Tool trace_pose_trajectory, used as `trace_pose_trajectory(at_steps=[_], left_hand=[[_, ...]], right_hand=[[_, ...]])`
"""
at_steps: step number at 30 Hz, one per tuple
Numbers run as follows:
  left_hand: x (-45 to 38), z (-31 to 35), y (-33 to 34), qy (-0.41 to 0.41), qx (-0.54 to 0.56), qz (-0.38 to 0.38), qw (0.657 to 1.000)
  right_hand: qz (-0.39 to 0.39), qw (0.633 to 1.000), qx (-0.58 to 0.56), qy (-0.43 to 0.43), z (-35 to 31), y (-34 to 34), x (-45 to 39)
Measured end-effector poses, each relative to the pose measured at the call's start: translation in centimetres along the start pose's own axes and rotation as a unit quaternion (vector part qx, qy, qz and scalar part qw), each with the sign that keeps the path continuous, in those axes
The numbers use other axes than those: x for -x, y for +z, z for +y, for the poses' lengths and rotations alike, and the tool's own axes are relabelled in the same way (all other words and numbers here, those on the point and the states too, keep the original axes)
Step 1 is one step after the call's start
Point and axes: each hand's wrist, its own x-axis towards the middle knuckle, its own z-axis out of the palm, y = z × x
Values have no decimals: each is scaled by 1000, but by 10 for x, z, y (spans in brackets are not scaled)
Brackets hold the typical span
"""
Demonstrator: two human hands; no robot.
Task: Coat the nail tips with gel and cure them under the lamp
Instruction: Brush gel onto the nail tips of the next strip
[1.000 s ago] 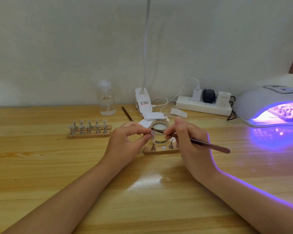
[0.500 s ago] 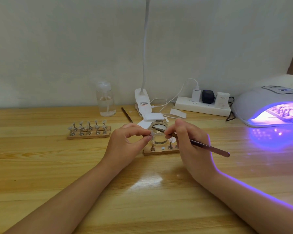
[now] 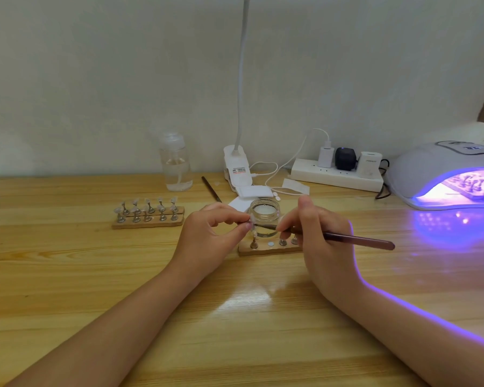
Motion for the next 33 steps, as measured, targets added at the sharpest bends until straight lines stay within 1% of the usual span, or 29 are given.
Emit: trace_pose_trajectory(at_steps=[3,6,16,22,27,33], left_hand=[[0,0,0,0,0,-3,1000],[0,0,0,3,-2,-5,1000],[0,0,-1,-5,1,-1,1000],[0,0,-1,-4,4,-1,1000],[-1,-1,-1,-4,8,2,1000],[0,1,-1,-15,-5,2,1000]], right_hand=[[-8,1000,25,-17,0,0,-1],[-12,999,34,-7,0,1,-2],[-14,999,-37,28,-1,0,1],[10,1000,-16,8,-2,0,-2],[-2,999,-14,29,0,2,-2],[-25,998,-49,38,-2,2,1]])
